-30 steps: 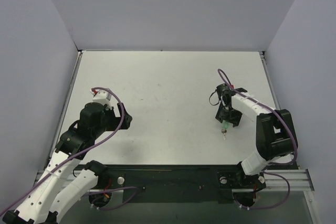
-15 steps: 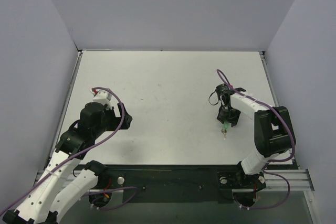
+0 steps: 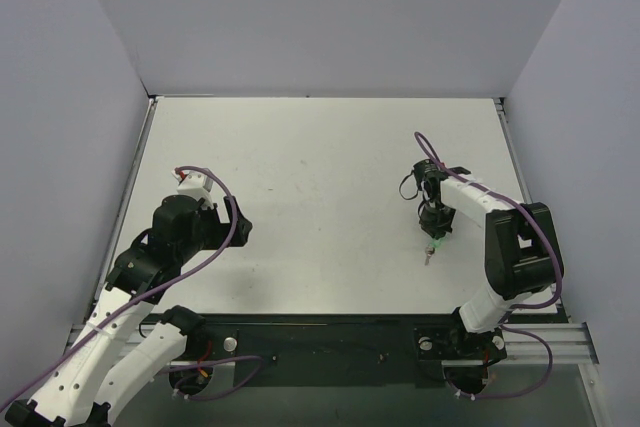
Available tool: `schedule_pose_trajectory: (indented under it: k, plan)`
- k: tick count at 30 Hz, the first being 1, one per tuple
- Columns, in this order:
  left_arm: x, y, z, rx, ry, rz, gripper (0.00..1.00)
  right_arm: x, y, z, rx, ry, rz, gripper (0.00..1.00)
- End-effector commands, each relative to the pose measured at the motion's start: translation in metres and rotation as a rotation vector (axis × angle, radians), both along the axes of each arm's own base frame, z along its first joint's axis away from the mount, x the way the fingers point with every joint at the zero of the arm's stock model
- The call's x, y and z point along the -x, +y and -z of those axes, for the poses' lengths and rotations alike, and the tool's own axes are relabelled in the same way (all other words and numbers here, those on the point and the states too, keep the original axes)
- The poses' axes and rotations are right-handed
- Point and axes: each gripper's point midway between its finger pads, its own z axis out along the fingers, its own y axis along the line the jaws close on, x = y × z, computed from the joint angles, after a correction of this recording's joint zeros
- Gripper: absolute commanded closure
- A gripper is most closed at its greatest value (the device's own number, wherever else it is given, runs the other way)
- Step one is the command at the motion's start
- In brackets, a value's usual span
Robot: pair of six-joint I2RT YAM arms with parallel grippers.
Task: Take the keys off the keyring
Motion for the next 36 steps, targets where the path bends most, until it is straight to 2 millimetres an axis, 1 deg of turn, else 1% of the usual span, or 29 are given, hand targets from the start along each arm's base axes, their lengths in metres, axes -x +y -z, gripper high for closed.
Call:
schedule_pose_trajectory:
  k: [1, 5, 9, 13, 17, 21, 22, 24, 25, 26, 27, 30, 33, 34, 35, 36]
  plan:
    - [-0.007, -0.004, -0.011, 0.022, -0.048, 0.012, 0.03, 0.009, -0.008, -0.008, 0.031, 0.026, 0.003, 0.95]
    - [-0.007, -0.004, -0.012, 0.024, -0.052, 0.012, 0.03, 0.011, -0.009, -0.009, 0.031, 0.027, 0.003, 1.00]
    - [-0.007, -0.004, -0.012, 0.021, -0.053, 0.013, 0.03, 0.014, -0.008, -0.012, 0.024, 0.029, 0.006, 1.00]
    - [-0.007, -0.004, -0.011, 0.023, -0.051, 0.014, 0.03, 0.014, -0.005, -0.024, 0.010, 0.010, 0.001, 1.00]
    - [-0.007, -0.006, -0.012, 0.029, -0.056, 0.019, 0.03, 0.015, -0.002, -0.043, -0.014, -0.022, 0.008, 1.00]
    - [-0.007, -0.009, -0.010, 0.028, -0.043, 0.036, 0.03, 0.012, 0.006, -0.071, -0.052, -0.088, 0.004, 1.00]
    - [-0.006, -0.009, -0.011, 0.030, -0.045, 0.039, 0.03, 0.013, 0.007, -0.076, -0.056, -0.096, 0.003, 1.00]
    - [-0.006, -0.009, -0.011, 0.029, -0.049, 0.042, 0.03, 0.008, 0.013, -0.090, -0.081, -0.143, -0.002, 1.00]
    - [-0.006, -0.009, -0.012, 0.031, -0.051, 0.040, 0.03, 0.010, 0.017, -0.093, -0.092, -0.147, -0.007, 1.00]
    - [-0.006, -0.009, -0.012, 0.032, -0.052, 0.041, 0.03, 0.007, 0.021, -0.101, -0.105, -0.175, -0.010, 1.00]
    - [-0.005, -0.010, -0.012, 0.035, -0.051, 0.044, 0.03, 0.009, 0.025, -0.104, -0.114, -0.173, -0.019, 1.00]
    - [-0.005, -0.013, -0.012, 0.045, -0.056, 0.064, 0.03, 0.006, 0.034, -0.123, -0.131, -0.224, -0.048, 1.00]
    - [-0.005, -0.015, -0.011, 0.045, -0.049, 0.074, 0.03, 0.010, 0.030, -0.131, -0.113, -0.229, -0.057, 1.00]
    - [-0.005, -0.016, -0.010, 0.045, -0.046, 0.076, 0.03, 0.011, 0.029, -0.131, -0.107, -0.233, -0.059, 0.98]
    - [-0.005, -0.015, -0.011, 0.046, -0.046, 0.075, 0.03, 0.012, 0.024, -0.130, -0.083, -0.229, -0.060, 0.83]
    - [-0.005, -0.015, -0.011, 0.046, -0.047, 0.074, 0.03, 0.015, 0.020, -0.124, -0.065, -0.210, -0.056, 0.77]
